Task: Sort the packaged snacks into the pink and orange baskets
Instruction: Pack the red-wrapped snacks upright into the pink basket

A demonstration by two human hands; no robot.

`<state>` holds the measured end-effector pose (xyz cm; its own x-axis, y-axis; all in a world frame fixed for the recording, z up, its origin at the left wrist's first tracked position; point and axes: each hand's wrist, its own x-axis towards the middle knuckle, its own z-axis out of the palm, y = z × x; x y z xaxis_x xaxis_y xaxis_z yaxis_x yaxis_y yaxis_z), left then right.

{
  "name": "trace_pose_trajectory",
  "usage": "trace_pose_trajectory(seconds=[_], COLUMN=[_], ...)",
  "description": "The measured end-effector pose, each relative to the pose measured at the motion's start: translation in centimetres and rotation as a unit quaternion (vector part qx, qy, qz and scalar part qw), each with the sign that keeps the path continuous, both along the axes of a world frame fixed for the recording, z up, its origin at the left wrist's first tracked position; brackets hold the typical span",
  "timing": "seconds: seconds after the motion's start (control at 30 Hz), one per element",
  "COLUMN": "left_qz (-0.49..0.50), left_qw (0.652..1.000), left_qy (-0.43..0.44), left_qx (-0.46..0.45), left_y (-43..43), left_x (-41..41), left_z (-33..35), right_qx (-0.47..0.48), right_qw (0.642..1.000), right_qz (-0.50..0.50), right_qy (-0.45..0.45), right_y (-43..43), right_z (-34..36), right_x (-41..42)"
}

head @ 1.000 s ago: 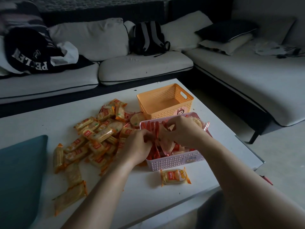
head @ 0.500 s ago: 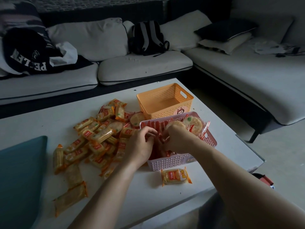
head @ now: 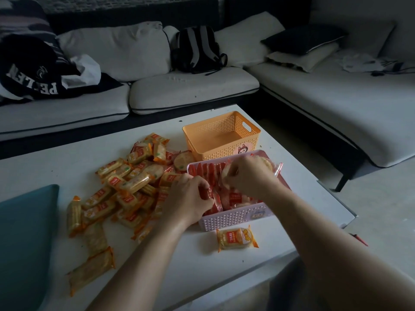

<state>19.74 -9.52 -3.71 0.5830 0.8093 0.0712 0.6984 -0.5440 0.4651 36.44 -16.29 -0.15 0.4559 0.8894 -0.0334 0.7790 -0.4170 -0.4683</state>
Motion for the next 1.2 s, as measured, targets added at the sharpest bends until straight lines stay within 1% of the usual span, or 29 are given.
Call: trace_pose_trajectory(seconds=[0.07,0.1,0.13,0.2,0.23,0.27,0.33,0.4,0.5,0.53,0.57,0.6,0.63,0.67,0.7,0.73,0.77,0.83,0.87,0.93,0.97,1.03,1.07,1.1,1.17,1.2], left_qz=[0.006,0.008,0.008,0.002,0.002,0.005,0.016,0.016,0.007,0.017,0.033,0.056,0.072,0.067,0.053,0.043,0.042,0.057,0.067,0.083,0.081,0.058,0.049,0.046,0.046,0.043], left_qw=[1.000,0.999,0.999,0.998,0.999,0.999,0.999,0.994,0.984,0.976,0.957,0.922,0.879,0.844,0.829,0.836,0.858,0.896,0.903,0.906,0.906,0.906,0.907,0.910,0.920,0.927], left_qy=[0.029,0.039,0.044,0.047,0.041,0.026,-0.025,-0.086,-0.151,-0.177,-0.216,-0.259,-0.293,-0.323,-0.345,-0.353,-0.346,-0.314,-0.303,-0.290,-0.285,-0.281,-0.284,-0.287,-0.292,-0.290], left_qx=[-0.002,-0.008,-0.016,-0.033,-0.036,-0.036,-0.042,-0.064,-0.097,-0.129,-0.192,-0.283,-0.368,-0.423,-0.437,-0.417,-0.377,-0.310,-0.297,-0.297,-0.303,-0.312,-0.309,-0.296,-0.256,-0.235], left_y=[-0.1,0.0,0.1,0.1,0.2,0.3,0.6,0.8,0.3,0.0,-0.3,-0.4,-0.4,-0.4,-0.3,-0.2,0.1,0.5,0.7,1.1,1.4,1.6,1.6,1.6,1.3,1.2], left_x=[0.4,0.5,0.7,1.2,1.4,1.6,1.9,2.2,2.7,2.9,3.1,3.2,3.3,3.2,3.2,3.1,3.1,2.9,2.6,1.9,1.6,1.2,1.2,1.2,1.4,1.6], left_z=[0.3,0.4,0.5,0.9,1.0,1.2,1.3,1.6,2.8,3.1,3.3,3.5,3.6,3.5,3.4,3.3,3.2,3.0,3.2,3.3,3.2,3.2,3.2,3.2,3.2,3.1], right_qx=[0.091,0.101,0.076,-0.012,-0.035,-0.040,-0.016,0.001,0.044,0.074,0.108,0.135,0.152,0.157,0.151,0.134,0.111,0.092,0.104,0.138,0.140,0.100,0.076,0.058,0.055,0.057], right_qw=[0.993,0.991,0.991,0.991,0.989,0.988,0.987,0.992,0.998,0.994,0.990,0.986,0.983,0.982,0.982,0.983,0.985,0.989,0.990,0.984,0.979,0.962,0.960,0.965,0.969,0.962], right_qz=[-0.052,-0.058,-0.051,-0.030,-0.021,-0.018,-0.014,0.004,0.055,0.066,0.074,0.082,0.091,0.102,0.116,0.129,0.135,0.112,0.085,0.032,0.016,0.013,0.014,0.006,-0.039,-0.062], right_qy=[-0.044,-0.072,-0.094,-0.127,-0.141,-0.150,-0.159,-0.126,0.003,0.035,0.051,0.052,0.043,0.029,0.011,-0.005,-0.008,0.021,0.044,0.104,0.150,0.255,0.270,0.255,0.236,0.261], right_y=[-0.7,-0.8,-1.0,-1.1,-1.0,-0.8,-0.6,-0.8,-1.8,-2.3,-2.7,-3.1,-3.3,-3.3,-3.2,-3.0,-3.0,-3.1,-3.1,-3.0,-2.9,-2.6,-2.5,-2.2,-2.0,-1.9], right_z=[0.8,0.6,0.5,-0.2,-0.5,-0.6,-0.8,-0.4,1.3,1.9,2.6,3.0,3.3,3.3,3.1,2.8,2.5,2.2,2.0,1.8,1.7,1.7,1.9,2.1,2.8,3.2], right_x=[1.6,2.4,2.8,3.0,3.0,3.0,3.3,3.6,4.1,4.1,4.1,3.9,3.7,3.4,3.1,3.0,3.2,4.0,4.4,5.0,4.9,4.1,3.6,3.3,2.9,2.8])
